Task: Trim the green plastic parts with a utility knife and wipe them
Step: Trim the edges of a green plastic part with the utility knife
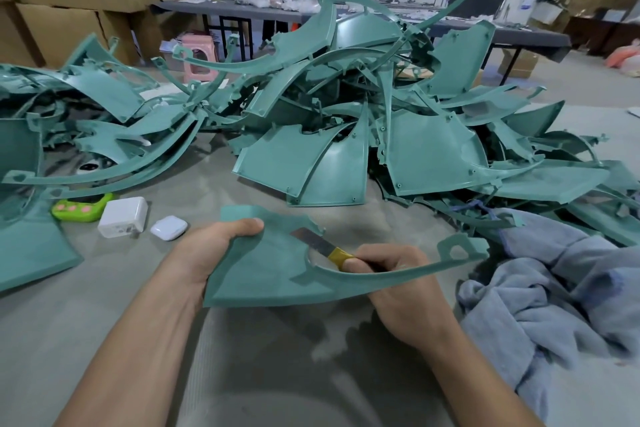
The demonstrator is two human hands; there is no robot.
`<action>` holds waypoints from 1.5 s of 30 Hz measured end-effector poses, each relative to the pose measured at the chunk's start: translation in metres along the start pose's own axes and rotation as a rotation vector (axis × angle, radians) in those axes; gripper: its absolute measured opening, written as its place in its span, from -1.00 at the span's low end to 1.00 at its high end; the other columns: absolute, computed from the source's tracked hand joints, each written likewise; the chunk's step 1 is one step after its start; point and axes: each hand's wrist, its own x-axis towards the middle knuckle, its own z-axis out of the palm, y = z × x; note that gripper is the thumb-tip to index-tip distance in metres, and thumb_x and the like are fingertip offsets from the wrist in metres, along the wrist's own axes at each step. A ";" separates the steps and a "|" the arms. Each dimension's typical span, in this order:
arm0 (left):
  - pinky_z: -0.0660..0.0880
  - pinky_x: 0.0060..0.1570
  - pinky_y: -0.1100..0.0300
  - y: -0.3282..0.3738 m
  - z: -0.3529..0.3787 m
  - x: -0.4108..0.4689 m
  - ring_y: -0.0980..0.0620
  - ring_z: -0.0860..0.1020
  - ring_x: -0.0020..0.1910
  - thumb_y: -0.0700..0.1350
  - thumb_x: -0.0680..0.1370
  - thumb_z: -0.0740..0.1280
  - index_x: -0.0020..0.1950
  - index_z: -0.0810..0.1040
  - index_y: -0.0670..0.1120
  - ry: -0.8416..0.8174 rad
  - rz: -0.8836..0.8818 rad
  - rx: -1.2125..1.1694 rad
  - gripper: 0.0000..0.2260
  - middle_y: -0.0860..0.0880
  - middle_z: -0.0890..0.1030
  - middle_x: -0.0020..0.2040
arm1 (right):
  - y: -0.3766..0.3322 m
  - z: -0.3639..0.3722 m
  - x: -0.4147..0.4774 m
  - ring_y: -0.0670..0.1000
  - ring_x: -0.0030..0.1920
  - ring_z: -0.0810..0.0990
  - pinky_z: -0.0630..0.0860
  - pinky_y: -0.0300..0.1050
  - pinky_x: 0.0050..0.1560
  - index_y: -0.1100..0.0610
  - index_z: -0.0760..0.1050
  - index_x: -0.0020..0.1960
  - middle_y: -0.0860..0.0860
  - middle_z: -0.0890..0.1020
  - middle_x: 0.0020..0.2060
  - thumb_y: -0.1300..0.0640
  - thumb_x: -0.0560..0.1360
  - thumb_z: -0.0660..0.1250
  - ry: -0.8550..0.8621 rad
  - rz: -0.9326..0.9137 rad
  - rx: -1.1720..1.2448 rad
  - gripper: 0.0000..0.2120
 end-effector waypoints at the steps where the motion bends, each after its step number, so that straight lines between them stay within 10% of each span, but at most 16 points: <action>1: 0.68 -0.32 0.00 0.000 0.001 0.000 -0.19 0.72 -0.25 -0.16 0.43 0.51 0.04 0.70 -0.27 0.006 0.003 0.008 -0.75 -0.27 0.73 -0.06 | 0.001 0.000 0.000 -0.18 -0.42 0.36 0.24 -0.25 -0.42 0.09 0.55 -0.31 -0.08 0.47 -0.48 0.16 0.62 0.38 0.003 0.012 -0.003 -0.69; 20: 0.61 -0.47 0.08 -0.001 0.006 0.002 -0.17 0.71 -0.35 -0.21 0.46 0.50 0.00 0.69 -0.29 0.013 0.035 0.087 -0.82 -0.27 0.73 -0.14 | 0.014 -0.005 0.010 -0.17 -0.45 0.37 0.26 -0.22 -0.43 0.22 0.52 -0.32 0.03 0.46 -0.50 0.16 0.58 0.41 0.018 0.109 -0.103 -0.68; 34: 0.60 -0.30 0.27 -0.004 0.017 0.007 0.10 0.73 -0.17 -0.22 0.53 0.48 -0.16 0.77 0.05 0.266 0.651 -0.314 -0.83 0.05 0.76 -0.13 | 0.008 -0.024 0.015 -0.13 -0.58 0.28 0.17 -0.32 -0.58 0.19 0.55 -0.32 -0.02 0.42 -0.56 0.22 0.63 0.31 0.726 0.491 0.644 -0.66; 45: 0.63 -0.16 0.23 -0.020 0.030 0.002 0.17 0.70 -0.10 0.11 0.41 0.48 -0.03 0.75 0.21 0.221 0.929 -0.041 -0.85 0.14 0.75 -0.11 | -0.006 -0.028 0.012 -0.10 -0.50 0.38 0.33 -0.15 -0.36 0.15 0.49 -0.26 -0.07 0.46 -0.56 0.23 0.67 0.19 0.985 0.319 0.567 -0.68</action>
